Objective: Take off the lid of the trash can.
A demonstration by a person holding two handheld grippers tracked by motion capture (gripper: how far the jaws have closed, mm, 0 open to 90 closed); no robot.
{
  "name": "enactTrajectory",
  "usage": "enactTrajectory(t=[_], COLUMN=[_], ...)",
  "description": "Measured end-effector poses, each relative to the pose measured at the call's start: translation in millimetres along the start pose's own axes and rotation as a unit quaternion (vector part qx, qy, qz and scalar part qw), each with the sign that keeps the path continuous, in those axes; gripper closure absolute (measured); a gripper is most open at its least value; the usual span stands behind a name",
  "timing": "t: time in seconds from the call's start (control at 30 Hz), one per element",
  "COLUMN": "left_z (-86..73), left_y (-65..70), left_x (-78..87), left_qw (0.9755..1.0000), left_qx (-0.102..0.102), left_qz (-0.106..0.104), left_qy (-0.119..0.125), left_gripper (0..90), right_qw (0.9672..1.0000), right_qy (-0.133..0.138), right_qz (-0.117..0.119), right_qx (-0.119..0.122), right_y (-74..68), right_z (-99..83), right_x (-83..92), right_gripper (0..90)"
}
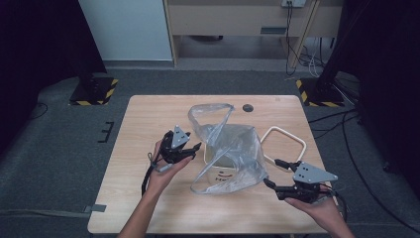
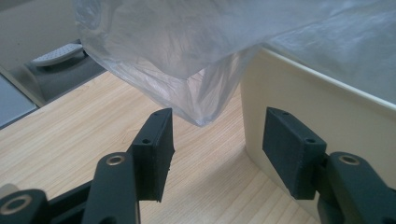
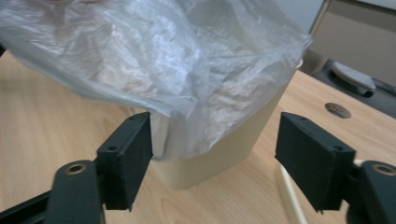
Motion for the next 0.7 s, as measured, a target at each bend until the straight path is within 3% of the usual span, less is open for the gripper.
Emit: enactTrajectory(t=[0.1, 0.27, 0.47, 0.53, 0.7], left_z=[-2.4, -0.3, 6.8, 8.5, 15.5], left_y=[1.0, 2.0, 10.2, 18.3, 30.8], left_x=[3.7, 11.5, 24.9, 29.8, 36.4], left_qw=[1.0, 0.9999, 0.9995, 0.9991, 0.998], left_qx=[-0.009, -0.005, -0.009, -0.013, -0.017], left_qz=[-0.004, -0.005, -0.016, -0.024, -0.042], left_qy=[-0.003, 0.009, 0.026, 0.032, 0.043], left_gripper=[43.1, 43.2, 43.2, 42.2, 41.5], right_qw=[0.9999, 0.9998, 0.9997, 0.9997, 0.9994], right_qy=[-0.008, -0.016, -0.022, -0.018, -0.012], right_qz=[0.001, 0.003, -0.007, -0.011, -0.007], right_qx=[0.009, 0.007, 0.0, -0.016, -0.032], right_y=[-0.7, 0.2, 17.8, 30.3, 44.0], right_z=[-6.7, -16.4, -20.4, -16.3, -0.1], right_x=[4.3, 10.3, 15.2, 11.2, -3.2], right_gripper=[33.9, 38.6, 46.9, 48.9, 48.4])
Point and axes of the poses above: each handheld gripper's, and its own axes: x roughly backward along the jaws, z roughly out of its top, y roughly to its right, the point moved 10 cm from there along -x, roughly forward along the jaws, and after that the axes turned 2 degrees about y, right-handed, at the moved point
